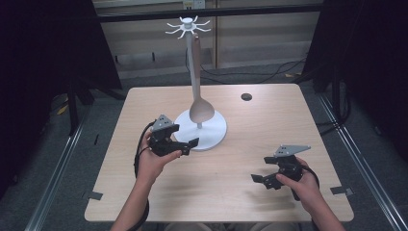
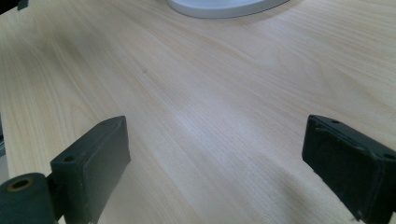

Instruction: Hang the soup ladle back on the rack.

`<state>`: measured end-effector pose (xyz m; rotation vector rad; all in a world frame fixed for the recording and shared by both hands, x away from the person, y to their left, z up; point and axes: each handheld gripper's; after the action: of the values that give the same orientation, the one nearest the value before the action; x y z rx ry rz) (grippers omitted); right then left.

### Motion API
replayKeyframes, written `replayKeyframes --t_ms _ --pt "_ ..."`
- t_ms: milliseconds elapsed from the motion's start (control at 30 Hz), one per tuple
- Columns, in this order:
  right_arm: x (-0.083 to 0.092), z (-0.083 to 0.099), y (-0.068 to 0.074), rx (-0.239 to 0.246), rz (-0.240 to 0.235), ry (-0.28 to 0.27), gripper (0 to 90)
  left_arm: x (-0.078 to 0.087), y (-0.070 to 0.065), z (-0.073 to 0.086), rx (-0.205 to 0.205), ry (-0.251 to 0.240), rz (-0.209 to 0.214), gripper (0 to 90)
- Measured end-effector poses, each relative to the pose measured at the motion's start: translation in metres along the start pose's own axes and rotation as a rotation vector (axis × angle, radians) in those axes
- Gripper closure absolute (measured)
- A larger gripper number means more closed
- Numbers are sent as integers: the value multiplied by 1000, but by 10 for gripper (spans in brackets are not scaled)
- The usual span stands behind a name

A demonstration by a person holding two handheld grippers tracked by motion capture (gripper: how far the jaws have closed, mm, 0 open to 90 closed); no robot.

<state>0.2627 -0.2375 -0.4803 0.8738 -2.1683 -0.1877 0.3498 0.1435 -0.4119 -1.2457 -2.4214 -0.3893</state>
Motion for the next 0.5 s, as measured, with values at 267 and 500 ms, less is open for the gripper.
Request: replayKeyframes --t_ms 267,500 --pt "0 0 0 3 2 4 72 1 0 9 8 11 3 56" --pt "1 -1 1 6 3 2 72 1 1 20 9 33 9 53"
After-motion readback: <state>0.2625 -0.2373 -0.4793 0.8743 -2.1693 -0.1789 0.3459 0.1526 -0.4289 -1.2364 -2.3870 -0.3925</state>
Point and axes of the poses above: each handheld gripper's, and its own axes: x roughly backward along the jaws, z roughly out of its underside, y roughly to its left, and after that the axes turned 13 degrees about -x, right-handed
